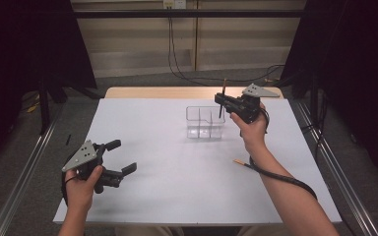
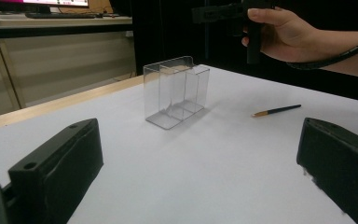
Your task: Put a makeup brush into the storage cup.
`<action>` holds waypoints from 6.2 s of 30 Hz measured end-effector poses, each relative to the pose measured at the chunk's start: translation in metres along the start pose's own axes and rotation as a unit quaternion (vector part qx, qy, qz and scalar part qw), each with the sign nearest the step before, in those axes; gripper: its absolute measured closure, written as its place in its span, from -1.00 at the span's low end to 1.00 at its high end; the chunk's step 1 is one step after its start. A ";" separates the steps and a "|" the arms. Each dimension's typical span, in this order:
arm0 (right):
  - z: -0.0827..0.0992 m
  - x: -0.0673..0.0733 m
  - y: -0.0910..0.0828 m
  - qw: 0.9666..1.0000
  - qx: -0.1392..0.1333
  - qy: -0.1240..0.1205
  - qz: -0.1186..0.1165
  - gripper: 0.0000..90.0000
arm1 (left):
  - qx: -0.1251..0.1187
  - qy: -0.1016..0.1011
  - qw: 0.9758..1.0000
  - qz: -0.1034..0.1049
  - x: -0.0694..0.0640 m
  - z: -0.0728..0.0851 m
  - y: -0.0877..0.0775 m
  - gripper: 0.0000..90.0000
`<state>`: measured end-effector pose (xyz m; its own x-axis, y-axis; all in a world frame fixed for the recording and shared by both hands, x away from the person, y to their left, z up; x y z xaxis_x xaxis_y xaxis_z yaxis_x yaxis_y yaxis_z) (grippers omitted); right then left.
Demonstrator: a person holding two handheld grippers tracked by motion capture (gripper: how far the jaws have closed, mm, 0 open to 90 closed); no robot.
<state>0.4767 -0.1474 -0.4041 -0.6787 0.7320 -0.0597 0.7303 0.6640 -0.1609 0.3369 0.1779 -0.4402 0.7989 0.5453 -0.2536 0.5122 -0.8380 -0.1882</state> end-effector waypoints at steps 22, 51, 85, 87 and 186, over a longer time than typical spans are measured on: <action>0.016 -0.007 0.009 1.000 0.005 -0.003 0.011 0.85 | -0.001 0.006 1.000 -0.003 0.001 0.000 -0.001 -1.00; 0.032 -0.008 0.010 1.000 0.010 -0.012 0.012 0.85 | 0.000 0.010 1.000 -0.006 0.002 0.000 -0.002 -0.99; 0.051 -0.008 0.010 1.000 0.015 -0.007 0.007 0.85 | 0.003 0.010 1.000 -0.007 0.002 0.001 -0.001 -0.99; 0.051 -0.008 0.010 1.000 0.015 -0.006 0.005 0.85 | 0.002 0.010 1.000 -0.008 0.002 0.001 -0.001 -0.99; 0.044 0.019 -0.061 0.999 0.013 -0.011 -0.040 -0.94 | 0.004 0.009 1.000 -0.026 0.008 0.006 -0.002 -1.00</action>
<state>0.4160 -0.1806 -0.4388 -0.7366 0.6730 -0.0672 0.6716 0.7160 -0.1906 0.3401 0.1841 -0.4474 0.7766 0.5877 -0.2270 0.5507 -0.8082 -0.2087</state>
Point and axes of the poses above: each handheld gripper's, and its own axes: y roughly forward along the jaws, z roughly out of its underside, x roughly to its left, the point moved 9 cm from there along y, roughly forward along the jaws, and after that the axes turned 11 degrees about -y, right-handed, at the moved point
